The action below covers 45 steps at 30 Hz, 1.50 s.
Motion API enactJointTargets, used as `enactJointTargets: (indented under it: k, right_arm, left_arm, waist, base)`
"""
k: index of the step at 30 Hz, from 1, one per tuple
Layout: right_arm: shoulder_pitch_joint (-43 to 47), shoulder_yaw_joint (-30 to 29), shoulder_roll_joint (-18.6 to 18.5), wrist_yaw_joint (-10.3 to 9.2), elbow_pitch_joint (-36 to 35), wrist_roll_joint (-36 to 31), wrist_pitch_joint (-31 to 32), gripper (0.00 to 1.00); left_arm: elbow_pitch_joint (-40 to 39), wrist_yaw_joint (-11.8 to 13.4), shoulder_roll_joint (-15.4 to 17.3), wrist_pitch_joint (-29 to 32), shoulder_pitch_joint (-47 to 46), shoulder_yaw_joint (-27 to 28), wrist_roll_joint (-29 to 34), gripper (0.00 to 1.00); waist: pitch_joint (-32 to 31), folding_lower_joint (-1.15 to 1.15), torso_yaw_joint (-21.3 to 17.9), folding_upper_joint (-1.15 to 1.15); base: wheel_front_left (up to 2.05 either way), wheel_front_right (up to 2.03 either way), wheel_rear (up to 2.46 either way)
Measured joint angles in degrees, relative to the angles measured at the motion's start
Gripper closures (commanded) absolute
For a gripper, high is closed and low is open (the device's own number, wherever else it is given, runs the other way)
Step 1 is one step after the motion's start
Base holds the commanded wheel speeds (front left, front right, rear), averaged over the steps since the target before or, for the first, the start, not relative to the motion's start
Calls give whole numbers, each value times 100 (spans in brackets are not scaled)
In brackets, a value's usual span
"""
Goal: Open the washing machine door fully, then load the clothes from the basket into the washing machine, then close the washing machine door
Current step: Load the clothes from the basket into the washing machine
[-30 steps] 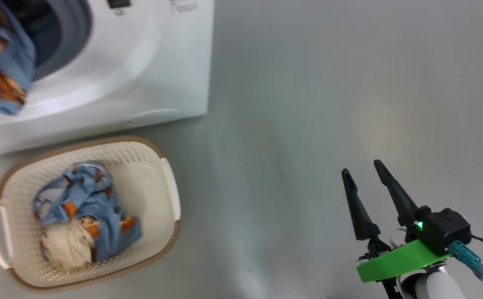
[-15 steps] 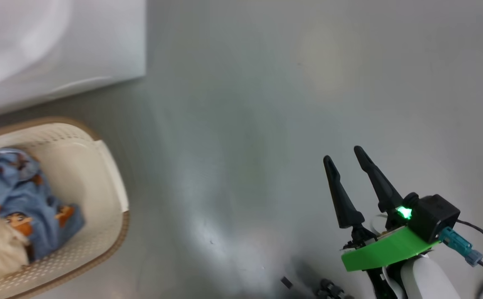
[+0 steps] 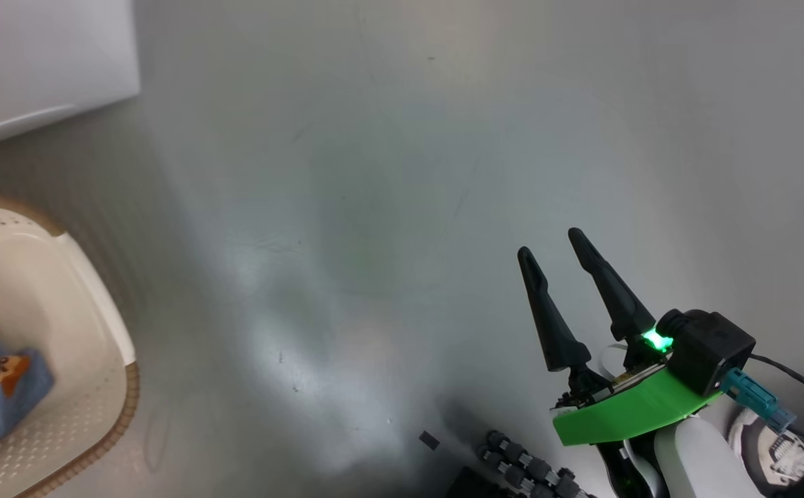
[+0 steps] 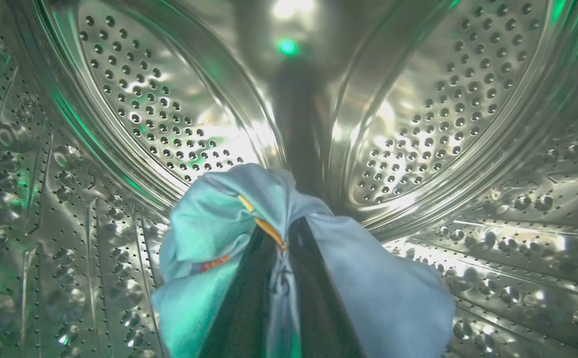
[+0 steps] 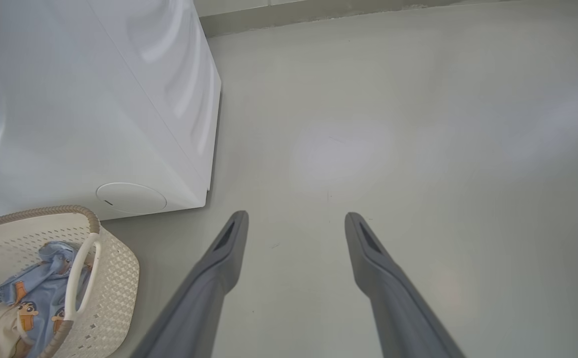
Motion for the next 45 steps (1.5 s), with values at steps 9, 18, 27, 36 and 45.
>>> enactJointTargets:
  k: [9, 18, 27, 36, 45]
  right_arm:
    - [-55, -4, 4, 0, -21, 0, 0, 0]
    - [-90, -79, 8, 0, 14, 0, -1, 0]
    - [-171, -240, 7, 0, 45, -62, -1, 0]
    - [-187, -481, 3, 0, 65, -380, -18, 0]
    - [-59, -671, -2, 0, 167, -660, -25, 0]
  left_arm:
    - [432, 52, 59, -112, -527, -137, 148, 100]
    - [776, -8, 16, -135, -573, -305, 194, 0]
    - [520, -26, -112, -141, -103, -271, 151, 0]
    - [148, -57, -610, -141, 1170, -178, -111, 0]
    - [-770, -57, -1249, -141, 2838, -27, -138, 0]
  waist:
    - [184, 0, -119, 0]
    - [150, 0, -22, 0]
    - [-57, 0, 203, 0]
    - [-448, 0, 540, 0]
    - [-1030, 0, 962, 0]
  base:
    - [0, 0, 0]
    - [0, 0, 0]
    - [0, 0, 0]
    - [0, 0, 0]
    - [0, 0, 0]
